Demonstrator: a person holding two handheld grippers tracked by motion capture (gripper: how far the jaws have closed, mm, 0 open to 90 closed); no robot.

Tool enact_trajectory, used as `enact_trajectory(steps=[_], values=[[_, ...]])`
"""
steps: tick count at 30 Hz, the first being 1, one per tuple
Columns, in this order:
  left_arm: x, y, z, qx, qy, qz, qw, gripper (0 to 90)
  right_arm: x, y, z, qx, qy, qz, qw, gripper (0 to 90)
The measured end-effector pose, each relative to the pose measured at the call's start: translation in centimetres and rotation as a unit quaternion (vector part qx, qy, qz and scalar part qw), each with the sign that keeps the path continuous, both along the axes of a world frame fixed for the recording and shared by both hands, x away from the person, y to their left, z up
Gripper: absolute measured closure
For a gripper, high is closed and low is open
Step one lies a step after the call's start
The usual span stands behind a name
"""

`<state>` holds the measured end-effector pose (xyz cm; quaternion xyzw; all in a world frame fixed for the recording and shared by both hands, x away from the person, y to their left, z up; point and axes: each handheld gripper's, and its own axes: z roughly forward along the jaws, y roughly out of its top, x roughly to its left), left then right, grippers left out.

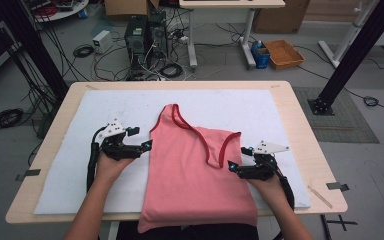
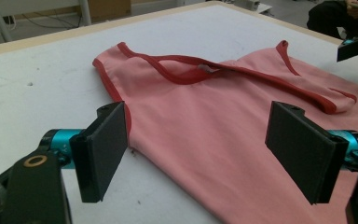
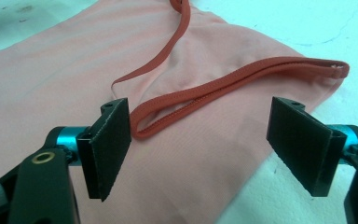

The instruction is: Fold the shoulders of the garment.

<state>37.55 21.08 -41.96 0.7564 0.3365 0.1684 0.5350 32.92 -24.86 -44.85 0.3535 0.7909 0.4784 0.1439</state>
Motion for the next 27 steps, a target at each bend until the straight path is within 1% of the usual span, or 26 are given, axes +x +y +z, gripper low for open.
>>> enact_trajectory(steps=[1,2,4,5,7,8,9,11,12,13,15,16,17,21,24,27], values=[[0.3,-0.1,0.2,0.002,-0.001,-0.001,1.0000,21.1,0.0,0.0,0.0,0.001,0.000,0.001,1.0000,21.7],[0.6,-0.2,0.5,-0.002,-0.003,0.001,1.0000,21.1,0.1,0.0,0.0,0.001,0.004,0.002,1.0000,21.7],[1.4,-0.3,1.0,-0.007,0.003,-0.005,1.0000,21.2,0.1,0.0,0.0,0.000,0.006,0.002,1.0000,21.6],[1.8,-0.4,1.3,-0.007,0.000,-0.007,1.0000,21.2,0.2,0.0,0.0,-0.001,0.008,0.005,1.0000,21.6],[2.7,-0.4,2.0,-0.009,0.004,-0.009,0.9999,21.1,0.2,0.0,0.0,0.000,0.011,0.006,0.9999,21.6],[3.1,-0.4,2.2,-0.010,0.002,-0.008,0.9999,21.1,0.2,0.0,-0.1,0.002,0.009,0.005,0.9999,21.6],[3.5,-0.5,2.4,-0.012,0.003,-0.006,0.9999,21.1,0.2,-0.1,-0.1,0.005,0.012,0.004,0.9999,21.6],[4.4,-0.6,2.8,-0.011,0.003,-0.005,0.9999,21.1,0.2,-0.2,-0.1,0.010,0.011,0.001,0.9999,21.6],[4.8,-0.7,2.8,-0.013,0.000,-0.003,0.9999,21.2,0.2,-0.2,-0.1,0.011,0.012,-0.001,0.9999,21.6],[5.2,-0.8,2.8,-0.017,0.005,-0.002,0.9998,21.1,0.3,-0.3,-0.1,0.014,0.011,-0.002,0.9998,21.6],[6.1,-1.2,2.8,-0.008,0.013,-0.003,0.9999,21.2,0.2,-0.3,-0.1,0.013,0.010,-0.002,0.9999,21.6],[6.5,-1.4,2.8,-0.001,0.016,-0.005,0.9999,21.1,0.2,-0.3,-0.1,0.013,0.010,-0.002,0.9999,21.6],[6.9,-1.7,2.7,0.000,0.017,-0.003,0.9998,21.2,0.2,-0.3,-0.1,0.013,0.011,-0.003,0.9999,21.6],[8.7,-2.9,2.4,0.017,0.041,-0.005,0.9990,21.1,0.2,-0.2,-0.1,0.010,0.009,0.000,0.9999,21.6],[10.1,-3.8,2.1,0.023,0.047,-0.004,0.9986,21.1,0.2,-0.2,-0.1,0.011,0.012,0.001,0.9999,21.6],[11.6,-4.5,1.5,0.037,0.056,0.000,0.9978,21.2,0.4,-0.3,-0.1,0.013,0.018,0.000,0.9998,21.6]])
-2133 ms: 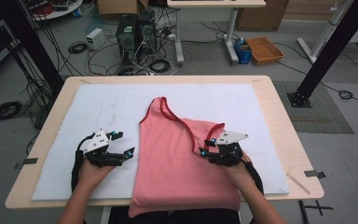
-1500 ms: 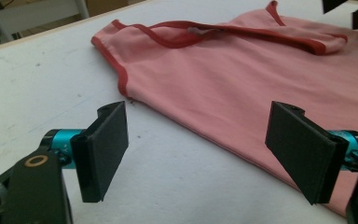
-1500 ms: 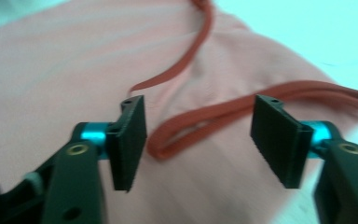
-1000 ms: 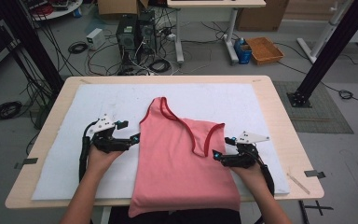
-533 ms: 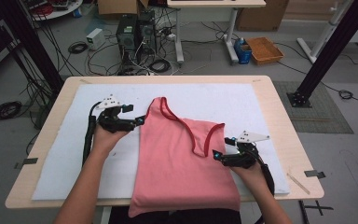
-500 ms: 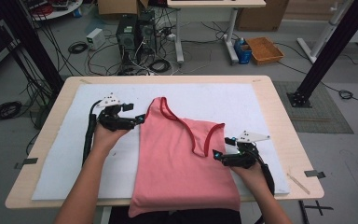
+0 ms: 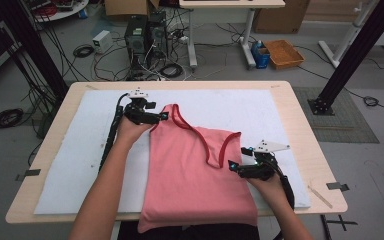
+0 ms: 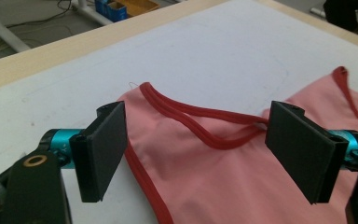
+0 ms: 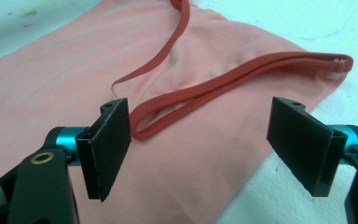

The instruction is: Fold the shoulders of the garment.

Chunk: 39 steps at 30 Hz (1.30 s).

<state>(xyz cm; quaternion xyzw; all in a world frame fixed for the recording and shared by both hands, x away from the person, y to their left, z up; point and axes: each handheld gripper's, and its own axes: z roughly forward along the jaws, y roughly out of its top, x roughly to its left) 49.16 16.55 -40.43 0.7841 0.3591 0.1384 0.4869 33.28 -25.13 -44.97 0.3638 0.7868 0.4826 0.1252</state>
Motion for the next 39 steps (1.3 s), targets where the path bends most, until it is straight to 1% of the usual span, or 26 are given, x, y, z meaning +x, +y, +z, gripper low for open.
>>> enact_trajectory(steps=[1,3,5,9,10,11,12,13,15,17,19,22,24,25,26,27,29,31,34,35,37,38,39], values=[[0.5,-0.2,-0.2,0.005,0.005,0.002,1.0000,21.1,0.0,0.0,0.0,0.001,0.001,0.000,1.0000,21.6],[1.4,-0.5,-0.5,0.010,0.009,0.006,0.9999,21.1,0.0,0.0,0.0,0.002,0.004,-0.001,1.0000,21.6],[2.2,-0.6,-0.8,0.012,0.020,0.009,0.9997,21.1,0.0,-0.1,0.0,0.004,0.001,-0.001,1.0000,21.6],[3.8,-1.0,-1.5,0.011,0.031,0.014,0.9994,21.1,0.0,-0.2,0.0,0.010,0.000,-0.001,0.9999,21.6],[4.2,-1.1,-1.8,0.016,0.034,0.016,0.9992,21.1,0.0,-0.3,0.0,0.013,0.002,-0.003,0.9999,21.6],[4.6,-1.3,-2.0,0.020,0.041,0.020,0.9988,21.1,0.0,-0.3,0.0,0.015,0.001,-0.001,0.9999,21.6],[4.9,-1.5,-2.3,0.028,0.046,0.021,0.9983,21.1,0.0,-0.4,0.0,0.017,0.005,-0.003,0.9998,21.6],[5.3,-1.7,-2.4,0.034,0.049,0.025,0.9979,21.1,0.0,-0.4,0.0,0.019,0.003,-0.004,0.9998,21.6],[5.8,-2.0,-2.6,0.040,0.054,0.029,0.9973,21.1,0.0,-0.4,0.0,0.021,0.002,-0.002,0.9998,21.6],[6.1,-2.3,-2.8,0.047,0.052,0.033,0.9970,21.1,0.0,-0.4,0.0,0.022,0.002,-0.001,0.9997,21.6],[6.4,-2.7,-3.0,0.065,0.055,0.038,0.9956,22.5,0.0,-0.4,0.0,0.022,0.002,0.000,0.9998,21.6],[6.7,-3.2,-3.7,0.083,0.060,0.041,0.9939,25.5,0.1,-0.5,0.0,0.022,0.005,0.002,0.9997,21.6],[6.9,-3.8,-4.0,0.094,0.062,0.036,0.9930,28.6,0.1,-0.5,-0.1,0.024,0.007,0.001,0.9997,21.6],[6.9,-4.2,-4.2,0.105,0.063,0.033,0.9919,30.4,0.1,-0.5,-0.1,0.023,0.007,0.001,0.9997,21.6],[6.7,-4.5,-4.2,0.120,0.054,0.037,0.9906,31.8,0.1,-0.4,-0.1,0.023,0.006,0.000,0.9997,21.6],[6.7,-4.7,-4.2,0.126,0.050,0.038,0.9900,33.6,0.1,-0.4,0.0,0.021,0.007,0.000,0.9998,21.6],[6.6,-4.7,-4.1,0.121,0.055,0.050,0.9898,36.1,0.1,-0.4,0.0,0.018,0.005,0.000,0.9998,21.7],[6.5,-4.6,-4.0,0.122,0.053,0.053,0.9896,45.2,0.1,-0.3,0.0,0.016,0.005,0.002,0.9999,21.7],[6.3,-4.5,-4.0,0.120,0.049,0.049,0.9904,61.2,0.1,-0.3,0.0,0.014,0.005,0.001,0.9999,21.7],[6.2,-4.6,-3.9,0.122,0.049,0.047,0.9902,66.9,0.0,-0.3,0.0,0.014,0.004,0.001,0.9999,21.7],[6.1,-4.7,-3.8,0.123,0.047,0.042,0.9904,74.0,0.0,-0.3,0.0,0.013,0.003,0.000,0.9999,21.7],[6.0,-4.8,-3.8,0.128,0.042,0.040,0.9900,77.6,0.1,-0.2,-0.1,0.014,0.003,0.002,0.9999,21.7],[5.9,-4.8,-3.7,0.130,0.038,0.039,0.9900,78.7,0.1,-0.2,-0.1,0.013,0.004,0.002,0.9999,21.7]])
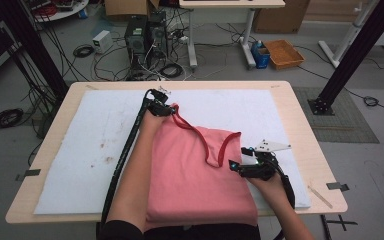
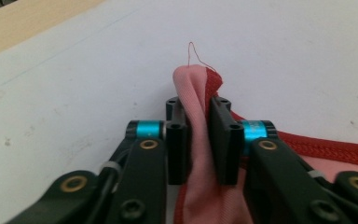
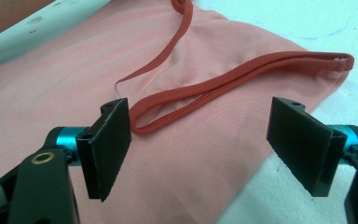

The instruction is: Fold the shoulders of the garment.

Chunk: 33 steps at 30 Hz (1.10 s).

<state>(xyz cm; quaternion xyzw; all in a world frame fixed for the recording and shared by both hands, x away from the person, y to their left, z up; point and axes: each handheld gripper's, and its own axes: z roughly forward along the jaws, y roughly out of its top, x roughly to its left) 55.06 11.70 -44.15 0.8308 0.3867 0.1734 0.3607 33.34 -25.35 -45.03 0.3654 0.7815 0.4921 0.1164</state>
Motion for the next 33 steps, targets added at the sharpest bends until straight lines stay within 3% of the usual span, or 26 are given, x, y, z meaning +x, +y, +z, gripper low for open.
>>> enact_trajectory(steps=[6,11,24,28,30,33], values=[[-0.9,0.5,1.1,-0.037,-0.019,-0.016,0.9990,80.5,0.0,0.0,0.0,-0.002,0.001,0.001,1.0000,21.8],[-2.4,0.7,2.1,-0.051,-0.031,-0.030,0.9978,80.5,0.0,0.1,0.0,-0.004,0.000,0.002,1.0000,21.8],[-8.2,1.9,4.1,-0.099,-0.064,-0.057,0.9915,80.5,0.0,0.1,0.0,-0.007,-0.002,0.003,1.0000,21.8],[-10.0,1.9,4.3,-0.107,-0.074,-0.063,0.9895,80.5,0.0,0.1,0.0,-0.007,-0.002,0.003,1.0000,21.8],[-10.8,1.9,4.3,-0.101,-0.074,-0.063,0.9901,80.4,0.0,0.1,0.0,-0.007,-0.001,0.002,1.0000,21.9],[-12.2,1.7,3.8,-0.116,-0.080,-0.065,0.9879,80.4,0.0,0.1,0.0,-0.006,0.000,0.002,1.0000,21.9]])
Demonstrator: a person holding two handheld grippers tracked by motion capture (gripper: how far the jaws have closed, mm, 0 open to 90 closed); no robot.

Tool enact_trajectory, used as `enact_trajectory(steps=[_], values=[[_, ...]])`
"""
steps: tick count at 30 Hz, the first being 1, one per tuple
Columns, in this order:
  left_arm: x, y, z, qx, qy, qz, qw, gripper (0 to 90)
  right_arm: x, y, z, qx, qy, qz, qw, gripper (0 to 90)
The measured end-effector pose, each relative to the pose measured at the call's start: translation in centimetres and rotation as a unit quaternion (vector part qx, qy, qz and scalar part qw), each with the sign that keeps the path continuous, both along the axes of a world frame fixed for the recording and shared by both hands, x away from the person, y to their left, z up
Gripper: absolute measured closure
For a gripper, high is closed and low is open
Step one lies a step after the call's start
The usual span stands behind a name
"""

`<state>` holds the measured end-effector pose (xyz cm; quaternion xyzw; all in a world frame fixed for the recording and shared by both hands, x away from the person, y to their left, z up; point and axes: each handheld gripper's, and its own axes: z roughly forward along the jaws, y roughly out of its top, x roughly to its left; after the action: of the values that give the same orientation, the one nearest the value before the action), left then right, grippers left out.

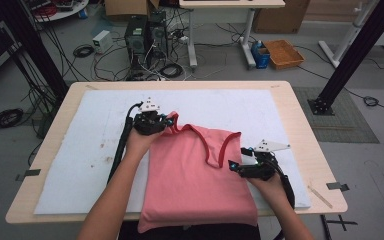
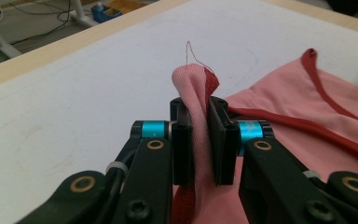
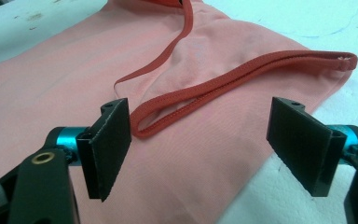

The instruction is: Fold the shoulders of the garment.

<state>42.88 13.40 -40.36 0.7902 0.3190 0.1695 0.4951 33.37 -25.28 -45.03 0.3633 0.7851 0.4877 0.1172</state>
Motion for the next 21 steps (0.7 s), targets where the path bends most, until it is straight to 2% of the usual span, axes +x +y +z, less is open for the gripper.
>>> enact_trajectory(steps=[3,6,11,15,17,19,21], values=[[-1.3,-0.1,-0.8,-0.009,0.001,0.000,1.0000,80.2,0.0,0.0,0.0,0.001,0.003,0.000,1.0000,21.8],[-2.6,-0.3,-1.5,0.001,0.000,-0.002,1.0000,79.5,0.0,0.0,0.0,0.000,0.003,0.000,1.0000,21.9],[-4.7,0.2,-2.0,-0.005,0.003,-0.015,0.9999,73.9,0.0,0.0,0.0,0.001,0.003,0.002,1.0000,21.9],[-5.8,1.3,-3.0,-0.009,0.020,-0.025,0.9994,69.9,0.1,0.0,0.0,0.000,0.004,0.003,1.0000,21.9],[-6.3,1.7,-3.1,-0.004,0.025,-0.024,0.9994,64.9,0.1,0.0,0.0,0.000,0.003,0.003,1.0000,21.9],[-6.7,2.2,-2.8,-0.018,0.027,-0.025,0.9992,56.6,0.0,0.1,0.0,0.000,0.005,0.002,1.0000,21.9],[-7.2,2.8,-2.4,-0.031,0.021,-0.027,0.9990,53.4,0.0,0.1,0.0,-0.001,0.004,0.002,1.0000,21.8]])
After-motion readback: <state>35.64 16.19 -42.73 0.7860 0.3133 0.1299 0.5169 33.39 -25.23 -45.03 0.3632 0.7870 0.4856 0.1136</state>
